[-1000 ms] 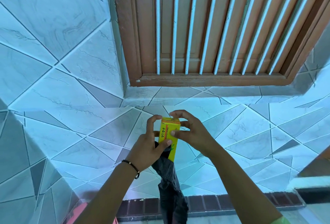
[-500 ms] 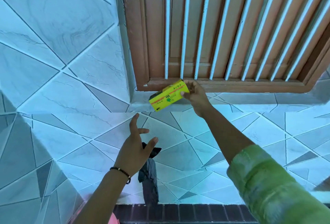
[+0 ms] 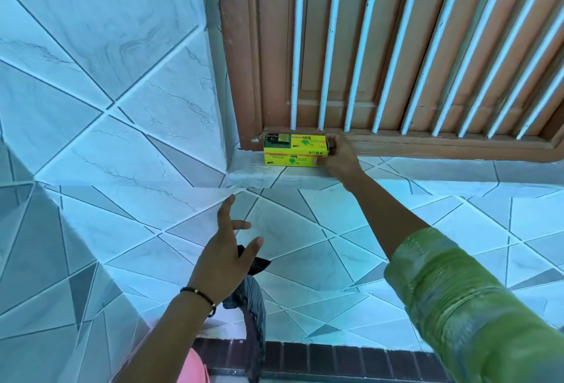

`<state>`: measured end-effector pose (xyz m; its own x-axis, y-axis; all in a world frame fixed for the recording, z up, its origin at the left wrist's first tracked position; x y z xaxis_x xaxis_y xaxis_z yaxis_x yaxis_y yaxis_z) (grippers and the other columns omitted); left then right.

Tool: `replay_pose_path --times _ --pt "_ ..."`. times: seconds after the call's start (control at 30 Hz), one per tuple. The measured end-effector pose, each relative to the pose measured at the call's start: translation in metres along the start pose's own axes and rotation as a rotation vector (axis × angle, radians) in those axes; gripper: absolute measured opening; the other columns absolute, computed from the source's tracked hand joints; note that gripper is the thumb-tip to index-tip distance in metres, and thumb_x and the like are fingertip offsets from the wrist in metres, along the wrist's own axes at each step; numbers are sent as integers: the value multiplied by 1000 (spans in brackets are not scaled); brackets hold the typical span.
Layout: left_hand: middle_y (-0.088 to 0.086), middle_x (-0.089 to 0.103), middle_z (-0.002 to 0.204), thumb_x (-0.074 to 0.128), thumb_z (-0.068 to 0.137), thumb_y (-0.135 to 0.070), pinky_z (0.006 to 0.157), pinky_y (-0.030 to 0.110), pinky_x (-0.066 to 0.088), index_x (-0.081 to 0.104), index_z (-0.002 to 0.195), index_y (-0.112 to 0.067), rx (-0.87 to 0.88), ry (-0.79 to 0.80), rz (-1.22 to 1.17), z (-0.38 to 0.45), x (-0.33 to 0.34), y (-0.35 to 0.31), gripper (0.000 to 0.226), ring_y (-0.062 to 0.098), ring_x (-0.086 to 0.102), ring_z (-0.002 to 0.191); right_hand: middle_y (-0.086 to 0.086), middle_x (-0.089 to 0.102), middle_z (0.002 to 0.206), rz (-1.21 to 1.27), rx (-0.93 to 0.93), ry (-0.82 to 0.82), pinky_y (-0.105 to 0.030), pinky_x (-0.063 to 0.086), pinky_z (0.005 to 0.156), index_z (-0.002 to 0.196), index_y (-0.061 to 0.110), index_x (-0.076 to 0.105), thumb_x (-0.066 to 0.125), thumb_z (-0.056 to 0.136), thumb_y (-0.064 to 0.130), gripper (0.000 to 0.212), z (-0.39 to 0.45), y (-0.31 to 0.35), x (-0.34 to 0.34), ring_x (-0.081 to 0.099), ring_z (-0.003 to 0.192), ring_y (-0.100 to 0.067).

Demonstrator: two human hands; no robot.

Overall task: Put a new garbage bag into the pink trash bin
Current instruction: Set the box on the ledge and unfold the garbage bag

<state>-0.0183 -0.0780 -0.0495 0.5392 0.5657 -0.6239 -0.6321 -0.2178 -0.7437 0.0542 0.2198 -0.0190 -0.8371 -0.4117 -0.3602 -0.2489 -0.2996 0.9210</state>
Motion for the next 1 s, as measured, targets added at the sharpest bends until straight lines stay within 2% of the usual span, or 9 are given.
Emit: replay_pose_path --times 0.1,0.27,0.43,0.53,0.67,0.77,0.83,0.9,1.0 --pt "-3 56 125 59 86 -32 76 27 46 2 144 -25 1 6 3 -1 2 1 82 2 50 47 -17 62 110 -61 -44 -56 -46 51 88 108 9 53 85 51 11 65 -1 3 0 61 100 -31" --pt "-5 55 125 59 86 -32 65 24 43 0 144 -27 -3 29 8 -4 5 3 82 -3 54 49 -15 65 109 -75 -67 -47 -46 51 88 108 9 55 86 57 16 60 -4 2 2 61 100 -29" --pt "-10 53 123 59 86 -32 67 24 44 1 144 -27 -9 21 -1 -6 2 -3 81 -6 53 48 -15 59 113 -118 -77 -58 -47 50 90 104 17 51 89 49 26 68 -11 9 -8 58 103 -28" --pt "-13 51 117 57 87 -31 64 23 43 6 143 -26 17 -25 -16 -4 0 -10 76 -2 54 47 -8 56 115 -83 -167 -118 -33 48 86 111 18 52 85 56 28 65 -60 25 -15 57 101 -21" --pt "-3 60 117 48 93 -24 60 13 40 17 141 -21 17 -113 -123 0 2 -23 58 0 54 57 2 63 81 57 -150 199 -23 44 66 80 16 64 76 74 13 13 -171 26 27 56 74 -8" --pt "-2 63 110 40 96 -12 57 3 38 27 137 -18 -10 -149 -243 -4 10 -33 43 -3 51 50 -1 64 61 175 -3 231 -27 47 60 63 9 64 67 84 20 23 -234 -3 42 58 58 -10" --pt "-7 64 101 37 97 -9 61 -1 37 34 134 -18 -21 -191 -286 -11 12 -40 38 -11 53 60 -8 63 65 276 97 173 -29 47 57 67 6 62 66 83 26 26 -264 -26 43 57 60 -14" --pt "-9 64 97 35 98 -9 63 -2 37 41 128 -19 -69 -242 -384 -21 14 -43 33 -15 54 69 4 65 89 210 85 247 -23 47 64 86 18 61 69 72 39 26 -289 -38 50 59 75 -8" --pt "0 68 105 36 98 -12 77 24 46 48 117 -23 -290 -236 -730 -35 29 -37 25 8 56 74 15 48 120 -81 -38 323 -16 44 82 119 32 44 75 65 45 63 -300 -47 57 50 106 -1"
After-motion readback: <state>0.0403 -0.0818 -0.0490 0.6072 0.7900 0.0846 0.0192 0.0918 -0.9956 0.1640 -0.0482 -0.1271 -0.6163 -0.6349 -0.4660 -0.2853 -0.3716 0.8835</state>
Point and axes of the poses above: each hand's wrist, its own z-axis towards the middle knuckle, its own x-axis out of the palm, y = z × x, the point moved 7 cm from there along z, towards the middle knuckle
